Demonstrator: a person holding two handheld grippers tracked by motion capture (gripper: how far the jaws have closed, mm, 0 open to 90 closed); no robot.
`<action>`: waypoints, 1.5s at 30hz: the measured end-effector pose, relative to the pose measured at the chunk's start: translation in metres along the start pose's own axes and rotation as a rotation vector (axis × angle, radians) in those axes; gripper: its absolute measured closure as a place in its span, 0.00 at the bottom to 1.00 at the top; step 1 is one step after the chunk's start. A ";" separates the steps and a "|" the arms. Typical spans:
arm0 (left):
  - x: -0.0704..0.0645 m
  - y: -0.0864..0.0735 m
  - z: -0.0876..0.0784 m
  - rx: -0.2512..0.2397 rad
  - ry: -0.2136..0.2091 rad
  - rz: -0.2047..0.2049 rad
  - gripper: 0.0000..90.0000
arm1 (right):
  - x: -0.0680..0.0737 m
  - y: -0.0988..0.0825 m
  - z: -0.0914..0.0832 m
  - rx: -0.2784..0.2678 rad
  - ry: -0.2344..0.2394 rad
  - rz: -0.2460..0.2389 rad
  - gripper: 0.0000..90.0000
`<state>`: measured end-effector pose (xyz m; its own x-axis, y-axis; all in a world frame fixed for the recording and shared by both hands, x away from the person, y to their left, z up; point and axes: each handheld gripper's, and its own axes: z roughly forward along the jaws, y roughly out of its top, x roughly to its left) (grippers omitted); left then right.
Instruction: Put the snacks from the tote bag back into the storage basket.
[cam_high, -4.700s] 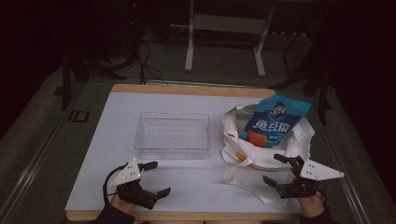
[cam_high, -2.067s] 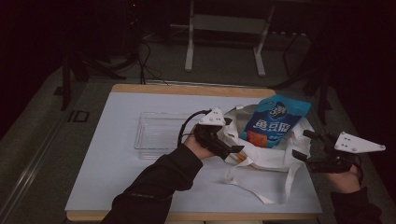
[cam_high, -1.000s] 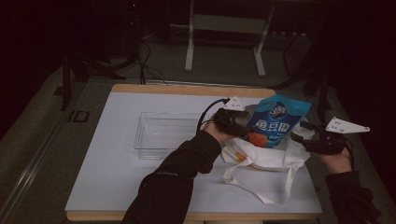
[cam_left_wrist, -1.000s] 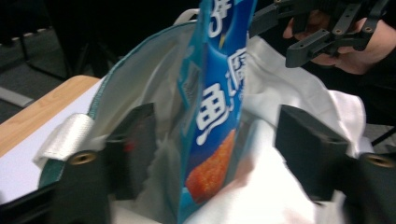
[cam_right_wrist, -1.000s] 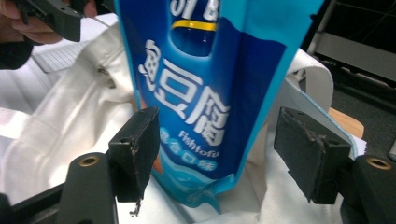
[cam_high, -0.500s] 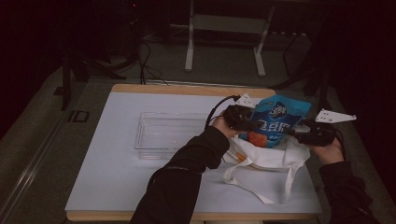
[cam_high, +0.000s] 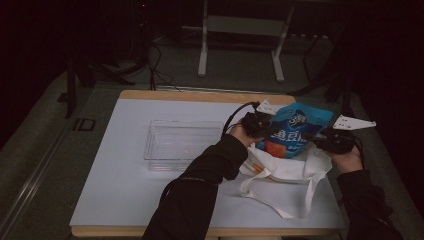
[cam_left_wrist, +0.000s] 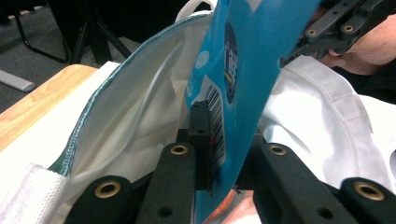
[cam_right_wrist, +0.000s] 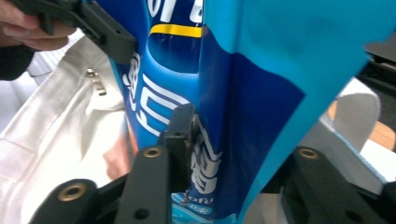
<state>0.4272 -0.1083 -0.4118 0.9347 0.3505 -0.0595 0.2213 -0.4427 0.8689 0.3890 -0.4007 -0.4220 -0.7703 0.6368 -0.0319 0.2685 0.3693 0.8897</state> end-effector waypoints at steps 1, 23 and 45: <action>0.000 0.000 0.001 0.003 -0.001 0.001 0.95 | 0.000 0.001 0.000 0.004 0.004 -0.004 0.80; -0.007 0.013 0.001 0.000 0.042 -0.006 1.00 | 0.005 0.013 -0.004 0.042 0.007 -0.002 0.96; -0.022 0.062 -0.031 -0.018 0.054 0.039 1.00 | 0.010 0.050 -0.037 -0.020 0.001 -0.024 0.98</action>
<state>0.4118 -0.1183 -0.3414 0.9260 0.3775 0.0003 0.1799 -0.4420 0.8788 0.3737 -0.4007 -0.3611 -0.7771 0.6271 -0.0532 0.2379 0.3709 0.8977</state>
